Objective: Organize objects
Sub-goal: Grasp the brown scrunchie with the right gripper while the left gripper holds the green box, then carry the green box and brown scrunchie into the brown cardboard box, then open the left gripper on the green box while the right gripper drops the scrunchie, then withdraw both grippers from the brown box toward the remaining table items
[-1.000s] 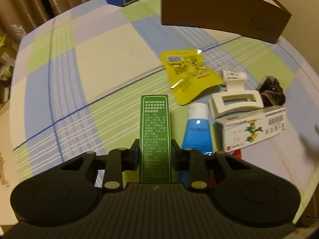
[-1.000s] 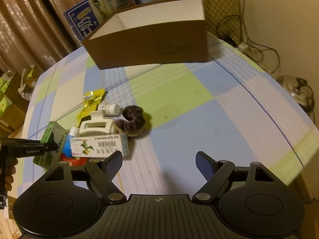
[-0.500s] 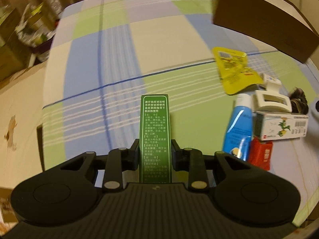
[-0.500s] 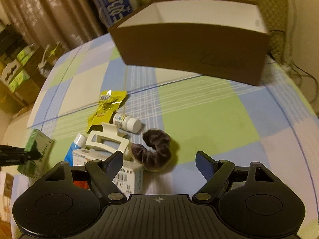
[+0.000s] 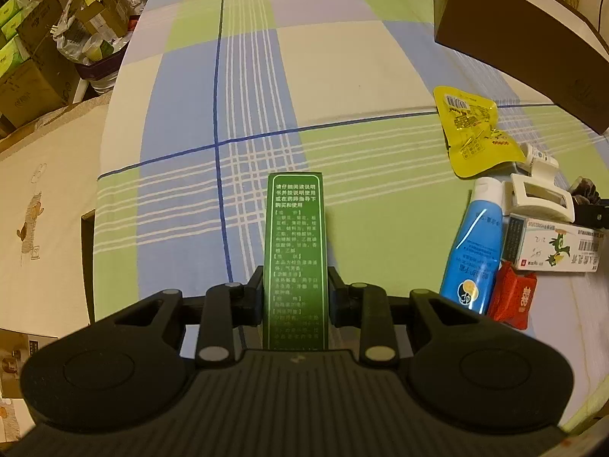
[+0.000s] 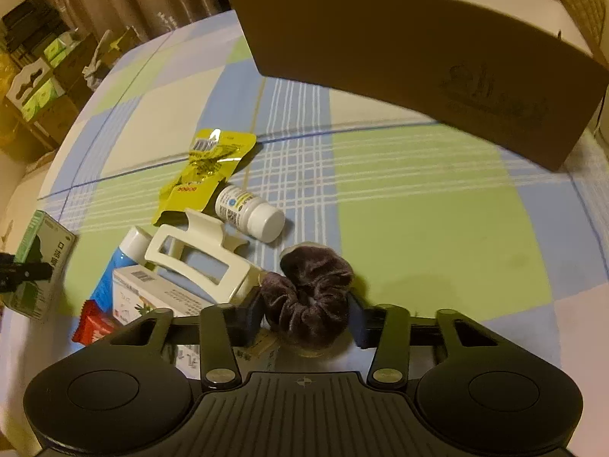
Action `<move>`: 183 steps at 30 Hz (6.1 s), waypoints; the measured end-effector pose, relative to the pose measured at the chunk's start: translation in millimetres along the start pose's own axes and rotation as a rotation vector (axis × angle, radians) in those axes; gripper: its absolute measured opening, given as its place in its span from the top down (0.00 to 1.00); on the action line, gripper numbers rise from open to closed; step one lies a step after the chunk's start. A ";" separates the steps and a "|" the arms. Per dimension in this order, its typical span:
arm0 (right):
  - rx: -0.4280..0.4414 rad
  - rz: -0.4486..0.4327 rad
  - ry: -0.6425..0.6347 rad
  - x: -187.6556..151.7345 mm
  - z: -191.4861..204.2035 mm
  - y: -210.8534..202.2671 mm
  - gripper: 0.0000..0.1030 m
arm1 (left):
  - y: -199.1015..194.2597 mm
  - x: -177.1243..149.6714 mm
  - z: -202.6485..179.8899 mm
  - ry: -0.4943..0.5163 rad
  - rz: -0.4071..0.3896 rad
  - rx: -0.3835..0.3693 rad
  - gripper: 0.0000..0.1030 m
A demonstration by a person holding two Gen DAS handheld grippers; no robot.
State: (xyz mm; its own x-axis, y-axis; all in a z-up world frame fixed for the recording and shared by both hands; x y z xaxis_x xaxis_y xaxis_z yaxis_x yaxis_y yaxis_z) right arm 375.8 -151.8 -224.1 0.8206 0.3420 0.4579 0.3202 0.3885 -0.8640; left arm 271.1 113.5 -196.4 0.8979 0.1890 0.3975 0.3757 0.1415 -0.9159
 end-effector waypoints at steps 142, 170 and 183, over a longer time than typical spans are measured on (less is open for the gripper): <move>0.071 -0.347 0.081 235.2 -203.2 -103.8 0.45 | -35.2 303.9 -228.3 0.089 -0.317 -0.023 0.18; 0.146 -0.297 0.063 126.2 -125.2 -146.8 0.45 | -97.4 129.3 -157.1 -0.099 -0.252 0.030 0.14; 0.152 -0.202 0.065 56.3 -48.7 -130.0 0.45 | -103.4 42.1 -79.5 -0.134 -0.179 0.055 0.14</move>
State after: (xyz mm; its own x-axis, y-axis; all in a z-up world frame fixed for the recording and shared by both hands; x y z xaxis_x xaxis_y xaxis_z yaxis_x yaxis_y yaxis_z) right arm 403.4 -224.6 -96.2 0.7776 0.1902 0.5993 0.4102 0.5690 -0.7128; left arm 288.3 29.6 -89.4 0.7781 0.2833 0.5606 0.5099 0.2361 -0.8272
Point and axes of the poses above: each gripper's, at about its wrist camera, not at the fingertips, and y roughly the way its jaws point, z to its left, x to its top, the point moved 10 cm from there along y, roughly the way its jaws point, and after that the axes turned 2 degrees about y, right-handed, at the moved point
